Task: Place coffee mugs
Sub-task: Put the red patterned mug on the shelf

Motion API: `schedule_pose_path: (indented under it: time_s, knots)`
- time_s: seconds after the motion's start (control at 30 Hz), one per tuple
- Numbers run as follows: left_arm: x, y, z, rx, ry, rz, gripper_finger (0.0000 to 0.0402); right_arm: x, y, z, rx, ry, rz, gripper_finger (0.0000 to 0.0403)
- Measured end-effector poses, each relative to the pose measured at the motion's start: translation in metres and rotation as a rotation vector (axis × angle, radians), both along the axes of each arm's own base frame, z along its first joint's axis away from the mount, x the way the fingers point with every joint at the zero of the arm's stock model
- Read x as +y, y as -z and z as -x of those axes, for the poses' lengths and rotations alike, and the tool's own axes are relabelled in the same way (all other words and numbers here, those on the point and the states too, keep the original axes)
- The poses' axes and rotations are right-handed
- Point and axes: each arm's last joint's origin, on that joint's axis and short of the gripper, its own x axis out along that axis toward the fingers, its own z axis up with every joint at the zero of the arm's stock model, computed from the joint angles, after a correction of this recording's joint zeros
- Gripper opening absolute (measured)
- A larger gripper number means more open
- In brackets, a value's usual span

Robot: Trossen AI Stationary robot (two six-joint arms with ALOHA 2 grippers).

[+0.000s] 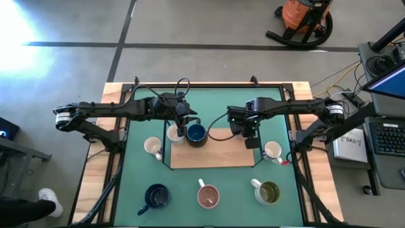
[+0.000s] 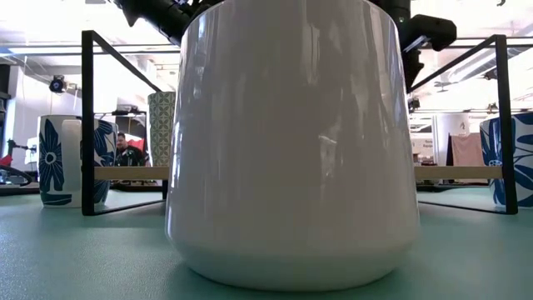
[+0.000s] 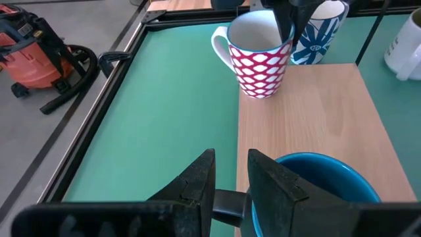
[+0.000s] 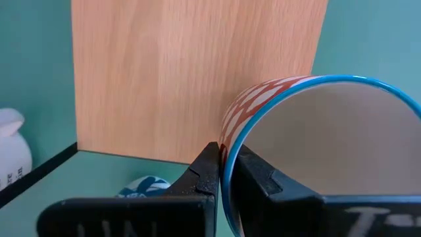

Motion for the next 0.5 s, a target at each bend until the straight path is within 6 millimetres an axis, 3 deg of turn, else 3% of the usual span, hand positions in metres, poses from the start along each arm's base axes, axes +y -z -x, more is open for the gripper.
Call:
schedule_pose_path:
  time_s: [0.5]
  knots:
    - [0.0, -0.0001, 0.0, -0.002, -0.005, 0.009, 0.0073, -0.0003, 0.0002, 0.0024, 0.021, 0.073, 0.004, 0.0022]
